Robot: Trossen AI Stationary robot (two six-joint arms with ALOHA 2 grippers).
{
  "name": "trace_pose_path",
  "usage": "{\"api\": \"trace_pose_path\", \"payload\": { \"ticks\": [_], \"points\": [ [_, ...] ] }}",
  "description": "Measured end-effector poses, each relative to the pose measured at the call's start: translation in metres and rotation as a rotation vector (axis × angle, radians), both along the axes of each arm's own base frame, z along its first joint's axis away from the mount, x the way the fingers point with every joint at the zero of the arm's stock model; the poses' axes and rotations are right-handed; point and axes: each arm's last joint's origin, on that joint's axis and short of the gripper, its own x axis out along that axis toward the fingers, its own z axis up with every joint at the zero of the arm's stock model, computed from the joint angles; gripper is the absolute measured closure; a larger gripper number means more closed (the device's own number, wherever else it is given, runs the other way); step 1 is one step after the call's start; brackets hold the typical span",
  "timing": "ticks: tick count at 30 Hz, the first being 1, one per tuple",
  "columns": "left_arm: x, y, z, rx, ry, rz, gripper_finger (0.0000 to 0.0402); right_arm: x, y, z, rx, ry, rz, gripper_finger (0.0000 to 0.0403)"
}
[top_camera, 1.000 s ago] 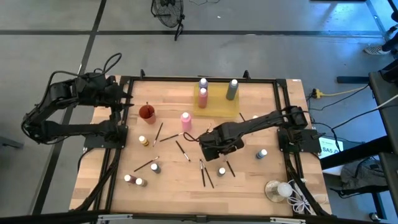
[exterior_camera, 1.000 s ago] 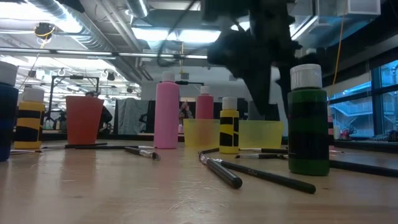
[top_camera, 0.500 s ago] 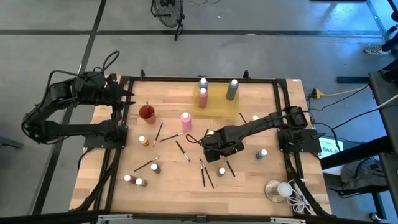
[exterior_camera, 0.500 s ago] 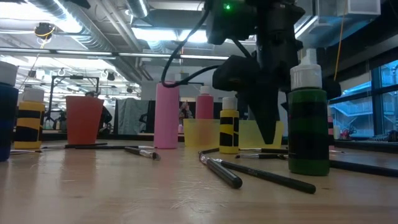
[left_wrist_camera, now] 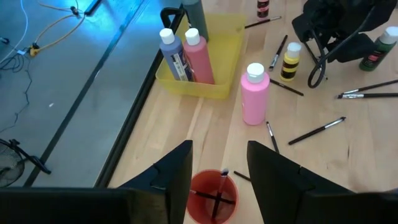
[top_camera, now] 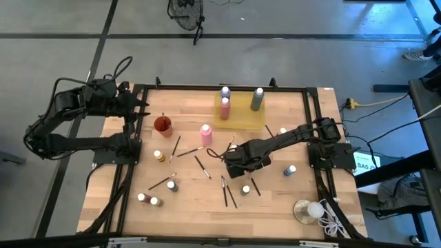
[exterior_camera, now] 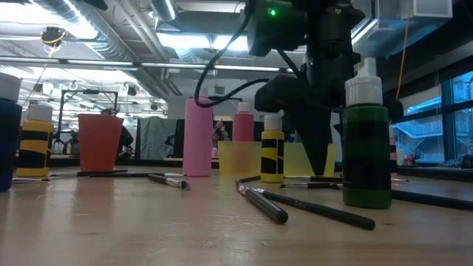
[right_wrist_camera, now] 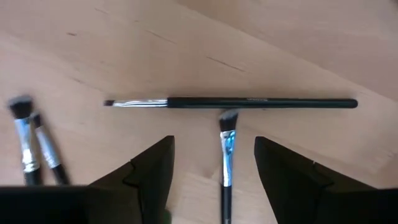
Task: Pick & Place Paint Supplies
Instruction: Put the silver paint brush into the orange cup
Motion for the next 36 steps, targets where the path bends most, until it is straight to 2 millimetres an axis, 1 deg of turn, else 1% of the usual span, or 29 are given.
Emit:
{"api": "trace_pose_path", "payload": {
  "ticks": [9, 13, 21, 25, 29, 36],
  "points": [
    [0.0, 0.0, 0.0, 0.0, 0.0, 0.0, 0.0254, -0.006, -0.002, -0.015, 0.031, 0.006, -0.042, 0.0178],
    [0.0, 0.0, 0.0, 0.006, 0.003, -0.005, 0.0254, -0.006, -0.005, -0.016, 0.045, 0.007, -0.048, 0.0178],
    [0.0, 0.0, 0.0, 0.007, 0.004, -0.006, 0.0254, -0.003, -0.02, -0.016, 0.056, -0.006, -0.026, 0.0178],
    [0.0, 0.0, 0.0, 0.007, 0.004, -0.006, 0.0254, -0.002, -0.024, -0.016, 0.054, -0.012, -0.031, 0.0178],
    [0.0, 0.0, 0.0, 0.007, 0.004, -0.006, 0.0254, -0.002, -0.024, -0.016, 0.057, -0.013, -0.019, 0.0179],
    [0.0, 0.0, 0.0, 0.007, 0.004, -0.006, 0.0254, -0.004, -0.014, -0.016, 0.045, -0.009, -0.003, 0.0196]
  ]
}}
